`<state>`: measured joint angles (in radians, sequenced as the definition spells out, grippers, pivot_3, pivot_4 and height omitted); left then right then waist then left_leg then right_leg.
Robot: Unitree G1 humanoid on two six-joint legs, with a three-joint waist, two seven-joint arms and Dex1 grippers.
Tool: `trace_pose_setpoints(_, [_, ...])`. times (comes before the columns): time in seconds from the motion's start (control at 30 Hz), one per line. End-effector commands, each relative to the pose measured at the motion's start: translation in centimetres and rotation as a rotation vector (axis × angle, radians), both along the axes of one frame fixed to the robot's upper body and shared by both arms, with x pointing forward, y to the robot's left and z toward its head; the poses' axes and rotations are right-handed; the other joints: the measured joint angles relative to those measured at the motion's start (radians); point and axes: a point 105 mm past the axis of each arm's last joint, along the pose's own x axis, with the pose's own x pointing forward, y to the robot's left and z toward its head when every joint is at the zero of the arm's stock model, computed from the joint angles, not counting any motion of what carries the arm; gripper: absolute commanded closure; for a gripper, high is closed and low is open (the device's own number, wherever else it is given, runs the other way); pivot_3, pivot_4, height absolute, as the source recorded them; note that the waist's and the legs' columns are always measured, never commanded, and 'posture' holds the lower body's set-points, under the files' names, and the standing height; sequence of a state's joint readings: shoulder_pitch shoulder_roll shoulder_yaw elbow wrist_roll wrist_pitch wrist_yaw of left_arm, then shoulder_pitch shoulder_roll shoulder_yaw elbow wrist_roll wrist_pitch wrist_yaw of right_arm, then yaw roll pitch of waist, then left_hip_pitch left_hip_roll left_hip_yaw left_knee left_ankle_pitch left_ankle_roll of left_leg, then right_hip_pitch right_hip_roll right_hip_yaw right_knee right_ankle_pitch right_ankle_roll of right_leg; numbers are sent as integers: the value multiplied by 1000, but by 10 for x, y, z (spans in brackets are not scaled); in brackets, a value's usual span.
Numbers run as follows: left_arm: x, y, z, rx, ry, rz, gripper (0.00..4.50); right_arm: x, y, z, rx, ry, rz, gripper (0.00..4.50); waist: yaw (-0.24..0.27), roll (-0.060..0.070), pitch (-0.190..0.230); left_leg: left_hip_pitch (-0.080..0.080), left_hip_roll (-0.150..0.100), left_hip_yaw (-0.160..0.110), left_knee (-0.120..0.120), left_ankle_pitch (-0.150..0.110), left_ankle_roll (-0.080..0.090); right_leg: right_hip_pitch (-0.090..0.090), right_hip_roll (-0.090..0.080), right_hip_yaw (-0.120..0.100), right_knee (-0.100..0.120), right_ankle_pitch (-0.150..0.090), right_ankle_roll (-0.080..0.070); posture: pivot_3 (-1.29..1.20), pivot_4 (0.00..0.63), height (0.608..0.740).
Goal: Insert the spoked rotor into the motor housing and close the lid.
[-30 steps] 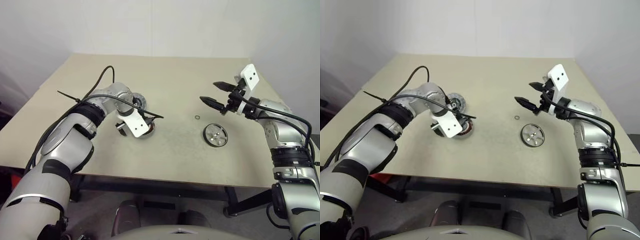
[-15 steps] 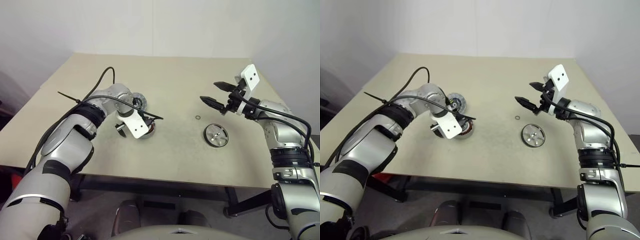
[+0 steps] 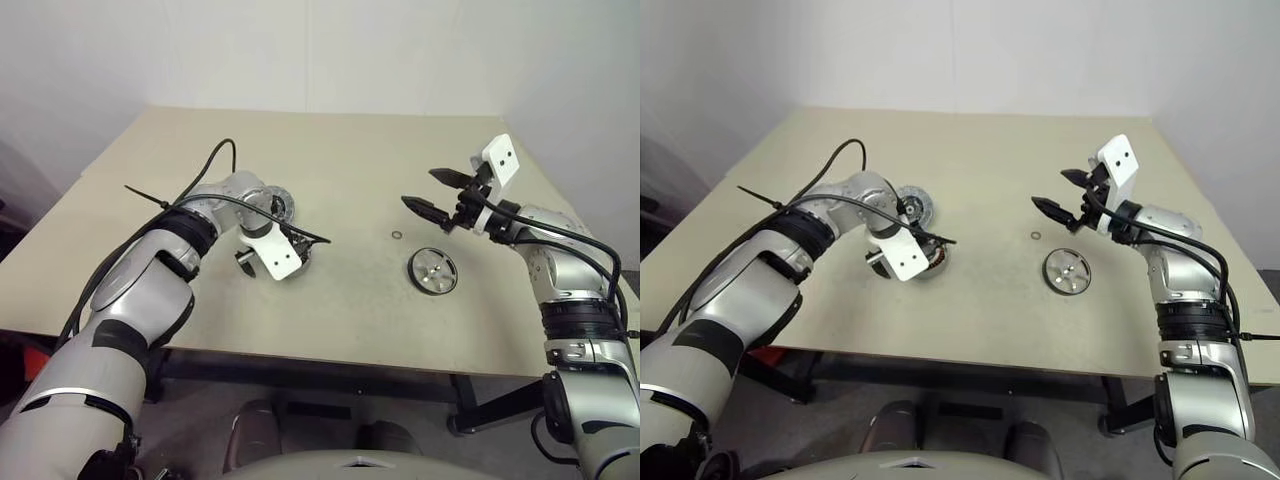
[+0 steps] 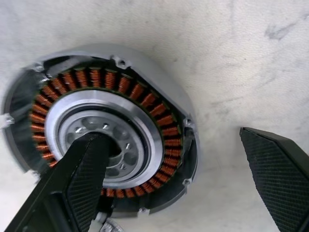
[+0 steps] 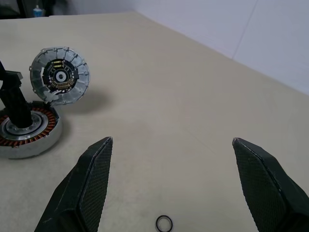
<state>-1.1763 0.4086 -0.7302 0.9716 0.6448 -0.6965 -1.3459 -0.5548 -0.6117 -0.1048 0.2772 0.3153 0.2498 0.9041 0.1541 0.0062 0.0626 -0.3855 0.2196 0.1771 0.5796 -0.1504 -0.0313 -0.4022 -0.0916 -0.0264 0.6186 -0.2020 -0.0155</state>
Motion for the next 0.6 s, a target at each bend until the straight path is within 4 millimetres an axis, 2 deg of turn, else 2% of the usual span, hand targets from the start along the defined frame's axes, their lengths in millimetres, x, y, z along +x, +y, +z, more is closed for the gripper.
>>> trace_pose_setpoints(0.03, [5, -2, 4, 15, -34, -11, 0, -2, 2, 22, 22, -86, 10, 13, 0, 0, 0, 0, 0, 0, 0, 0, 0, 0, 0, 0, 0, 0, 0, 0, 0, 740])
trace_pose_setpoints(0.1, [6, -3, 2, 16, -37, -7, 0, -2, 2, 22, 24, -88, 9, 13, 1, 0, 0, 0, -1, 0, 0, 0, 0, 1, -1, 0, 0, 0, 0, 0, 0, 740])
trace_pose_setpoints(0.17, [7, -5, -1, 5, -39, 3, 390, -1, 2, 23, 24, -91, 7, 0, 2, 0, 0, 1, -2, 0, 0, 0, 0, 2, -2, 0, 0, 0, 0, 0, 0, 740])
trace_pose_setpoints(0.37, [9, -1, -5, 11, -44, 25, 2146, -1, 2, 24, 24, -95, 6, 0, 0, 1, 0, 3, -3, -1, 0, 0, 0, 3, -3, 0, 0, 0, 0, 0, 0, 740])
trace_pose_setpoints(0.6, [11, 0, -2, 12, -47, 34, 2152, -1, 2, 23, 23, -93, 6, 0, 0, 1, -1, 4, -3, -1, -2, 0, 0, 3, -3, 0, 0, 0, 0, 0, 0, 740])
